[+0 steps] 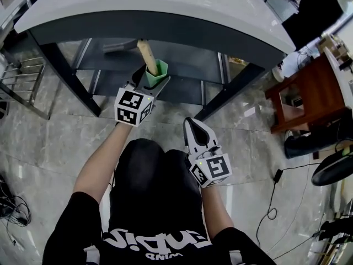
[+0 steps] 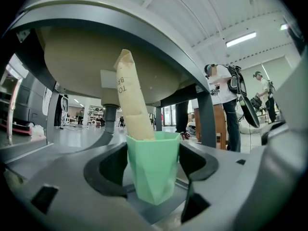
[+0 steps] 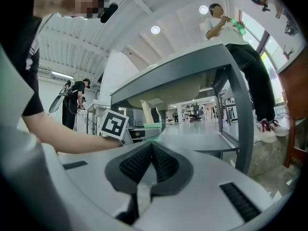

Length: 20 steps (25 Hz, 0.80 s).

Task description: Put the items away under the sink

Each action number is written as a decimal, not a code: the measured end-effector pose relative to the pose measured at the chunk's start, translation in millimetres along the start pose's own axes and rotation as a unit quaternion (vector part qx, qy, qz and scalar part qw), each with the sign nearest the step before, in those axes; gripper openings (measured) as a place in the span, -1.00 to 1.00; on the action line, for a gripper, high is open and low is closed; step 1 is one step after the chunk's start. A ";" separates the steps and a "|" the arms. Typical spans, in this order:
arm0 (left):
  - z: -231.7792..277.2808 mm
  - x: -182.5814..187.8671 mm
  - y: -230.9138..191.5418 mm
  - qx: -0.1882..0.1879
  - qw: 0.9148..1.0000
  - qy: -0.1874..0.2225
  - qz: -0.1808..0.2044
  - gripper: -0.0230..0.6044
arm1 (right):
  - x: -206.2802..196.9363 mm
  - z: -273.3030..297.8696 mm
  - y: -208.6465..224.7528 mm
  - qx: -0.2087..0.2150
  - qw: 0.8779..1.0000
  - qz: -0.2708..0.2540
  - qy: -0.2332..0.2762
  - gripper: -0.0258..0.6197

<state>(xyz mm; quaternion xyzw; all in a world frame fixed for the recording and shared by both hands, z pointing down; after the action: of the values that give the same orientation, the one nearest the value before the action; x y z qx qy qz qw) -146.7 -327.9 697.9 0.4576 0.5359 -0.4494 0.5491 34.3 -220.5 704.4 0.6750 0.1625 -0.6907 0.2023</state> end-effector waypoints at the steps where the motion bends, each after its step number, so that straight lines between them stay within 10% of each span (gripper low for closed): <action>1: 4.1 -0.3 -2.7 0.003 1.000 0.000 0.002 0.19 | -1.2 0.6 -1.1 0.001 1.000 0.002 -0.001 -0.86; 20: 71.3 -15.1 -19.8 0.026 0.999 -0.025 0.019 0.19 | 1.2 1.3 1.1 -0.012 1.000 0.006 -0.002 -0.86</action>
<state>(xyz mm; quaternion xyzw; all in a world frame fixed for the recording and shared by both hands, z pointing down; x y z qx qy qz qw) -153.9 -401.6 713.0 0.4706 0.5014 -0.4642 0.5583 33.8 -222.1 703.3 0.6723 0.1663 -0.6887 0.2145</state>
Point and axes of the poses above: the fingertips, and each gripper's own axes: z forward along the fingers, y to its right, x out of its top, the point moved 4 cm from there along -z, backward along the fingers, and after that the axes turned 7 degrees about x, right-handed, at the moved point
